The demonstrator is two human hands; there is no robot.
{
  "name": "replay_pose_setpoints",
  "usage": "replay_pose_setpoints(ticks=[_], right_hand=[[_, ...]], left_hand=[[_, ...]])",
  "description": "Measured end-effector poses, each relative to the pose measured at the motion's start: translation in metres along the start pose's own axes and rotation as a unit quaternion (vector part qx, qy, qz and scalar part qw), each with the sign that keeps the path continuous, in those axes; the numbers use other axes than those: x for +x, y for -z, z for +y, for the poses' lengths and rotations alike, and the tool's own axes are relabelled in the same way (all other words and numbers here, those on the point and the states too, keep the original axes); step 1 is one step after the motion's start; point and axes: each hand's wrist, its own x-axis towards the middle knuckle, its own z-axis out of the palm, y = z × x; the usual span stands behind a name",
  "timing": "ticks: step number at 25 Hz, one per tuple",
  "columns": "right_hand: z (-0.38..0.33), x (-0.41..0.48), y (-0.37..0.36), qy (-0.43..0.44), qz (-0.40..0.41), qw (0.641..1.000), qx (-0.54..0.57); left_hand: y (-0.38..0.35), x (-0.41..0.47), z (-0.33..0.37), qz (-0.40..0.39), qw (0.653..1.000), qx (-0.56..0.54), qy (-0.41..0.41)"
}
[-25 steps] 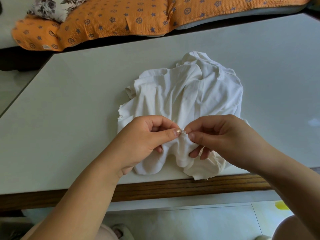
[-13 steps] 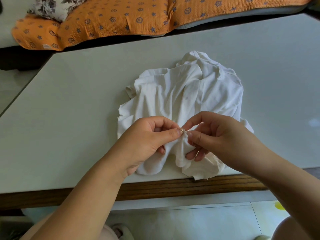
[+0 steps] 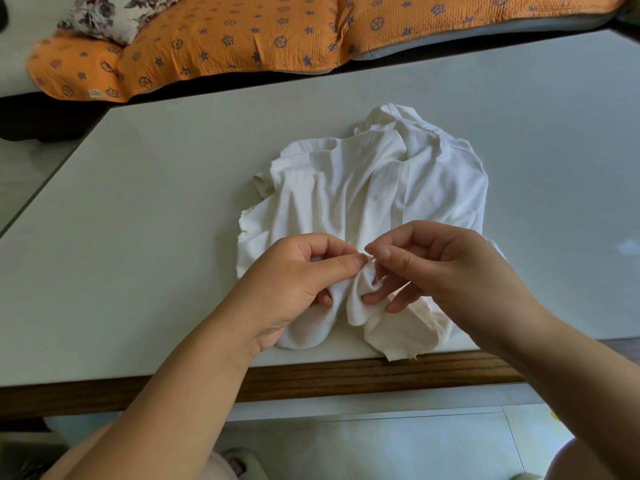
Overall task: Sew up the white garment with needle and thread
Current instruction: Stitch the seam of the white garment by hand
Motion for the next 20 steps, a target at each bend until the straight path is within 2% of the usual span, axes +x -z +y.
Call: replay_pose_setpoints(ticks=[3, 6, 8, 12, 15, 20], right_hand=[[0.001, 0.000, -0.003, 0.005, 0.018, 1.000, -0.005], [0.000, 0.005, 0.004, 0.030, 0.101, 0.993, -0.045], [-0.005, 0.010, 0.014, 0.012, 0.126, 0.992, 0.016], [-0.013, 0.015, 0.024, -0.057, 0.084, 0.964, 0.246], [-0.010, 0.018, 0.030, -0.064, 0.097, 0.956, 0.271], [-0.005, 0.022, 0.041, -0.053, 0.181, 0.951, 0.245]], left_hand=[[0.000, -0.001, 0.000, -0.006, 1.000, 0.000, 0.000], [0.002, 0.000, -0.002, 0.004, 1.000, -0.004, 0.005], [0.004, 0.000, -0.002, 0.008, 1.000, -0.006, 0.009], [0.004, -0.001, 0.000, 0.011, 1.000, -0.011, 0.005], [0.004, -0.001, 0.001, 0.016, 1.000, -0.011, 0.000], [0.005, -0.002, 0.002, 0.022, 1.000, 0.000, -0.010]])
